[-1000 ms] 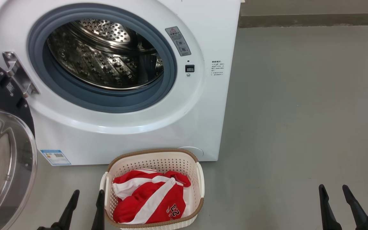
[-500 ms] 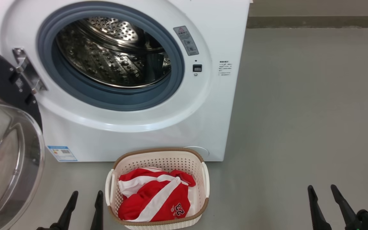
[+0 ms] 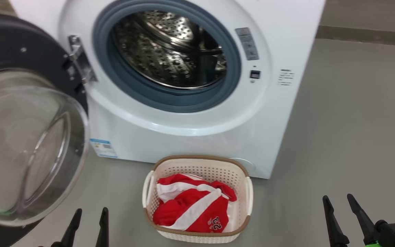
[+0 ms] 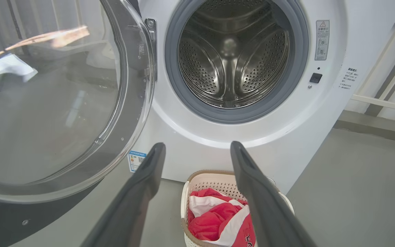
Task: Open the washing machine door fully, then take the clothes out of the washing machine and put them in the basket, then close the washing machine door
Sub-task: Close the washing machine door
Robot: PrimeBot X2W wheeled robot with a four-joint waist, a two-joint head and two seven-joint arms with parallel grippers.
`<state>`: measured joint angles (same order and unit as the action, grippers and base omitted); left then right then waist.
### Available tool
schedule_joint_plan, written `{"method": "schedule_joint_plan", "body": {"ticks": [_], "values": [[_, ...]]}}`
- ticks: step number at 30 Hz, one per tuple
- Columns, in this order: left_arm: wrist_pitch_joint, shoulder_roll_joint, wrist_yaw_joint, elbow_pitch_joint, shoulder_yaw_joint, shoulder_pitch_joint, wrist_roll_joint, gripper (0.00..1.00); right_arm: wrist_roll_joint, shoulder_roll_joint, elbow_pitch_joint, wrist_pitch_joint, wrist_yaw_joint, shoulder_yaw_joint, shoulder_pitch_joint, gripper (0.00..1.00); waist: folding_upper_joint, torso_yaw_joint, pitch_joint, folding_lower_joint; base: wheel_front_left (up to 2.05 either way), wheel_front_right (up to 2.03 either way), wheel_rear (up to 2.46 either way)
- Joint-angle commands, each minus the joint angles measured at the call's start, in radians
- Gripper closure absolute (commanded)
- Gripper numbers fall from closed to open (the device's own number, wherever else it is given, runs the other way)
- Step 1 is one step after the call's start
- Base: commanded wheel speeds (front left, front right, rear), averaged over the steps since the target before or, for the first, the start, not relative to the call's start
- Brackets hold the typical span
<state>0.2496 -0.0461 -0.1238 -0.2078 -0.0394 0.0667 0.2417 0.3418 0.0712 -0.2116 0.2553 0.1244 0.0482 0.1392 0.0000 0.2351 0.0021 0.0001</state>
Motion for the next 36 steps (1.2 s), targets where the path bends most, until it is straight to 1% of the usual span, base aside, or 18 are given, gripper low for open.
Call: {"method": "schedule_joint_plan", "body": {"ticks": [1,8,11,15,25,36], "values": [[0.012,-0.004,0.007,0.018,-0.027,0.000,0.009,0.00,-0.011,0.022,0.017,0.006,0.006,-0.031,-0.037,0.00,0.0000,0.082,-0.007,-0.0001,0.00,0.00,0.00],[0.012,-0.004,0.028,0.020,-0.001,0.020,0.023,0.00,-0.009,0.020,0.007,0.006,0.006,-0.056,-0.042,0.00,0.0000,0.189,-0.025,-0.0001,0.00,0.00,0.00],[0.012,-0.004,0.036,0.027,-0.002,0.028,0.028,0.00,-0.013,0.020,0.004,0.006,0.006,-0.079,-0.053,0.00,0.0000,0.216,-0.025,-0.0001,0.00,0.00,0.00],[0.012,-0.004,0.060,0.046,-0.012,0.040,0.040,0.00,-0.008,0.032,-0.010,0.006,0.006,-0.122,-0.084,0.00,0.0000,0.230,-0.019,-0.0001,0.00,0.00,0.00],[0.012,-0.004,0.099,0.089,-0.021,0.064,0.071,0.00,0.011,0.050,-0.042,0.006,0.006,-0.190,-0.136,0.00,0.0000,0.249,-0.006,-0.0001,0.00,0.00,0.00],[0.012,-0.004,0.116,0.111,-0.029,0.083,0.083,0.00,0.026,0.061,-0.059,0.006,0.006,-0.226,-0.156,0.00,0.0000,0.253,-0.010,-0.0001,0.00,0.00,0.00]]}}
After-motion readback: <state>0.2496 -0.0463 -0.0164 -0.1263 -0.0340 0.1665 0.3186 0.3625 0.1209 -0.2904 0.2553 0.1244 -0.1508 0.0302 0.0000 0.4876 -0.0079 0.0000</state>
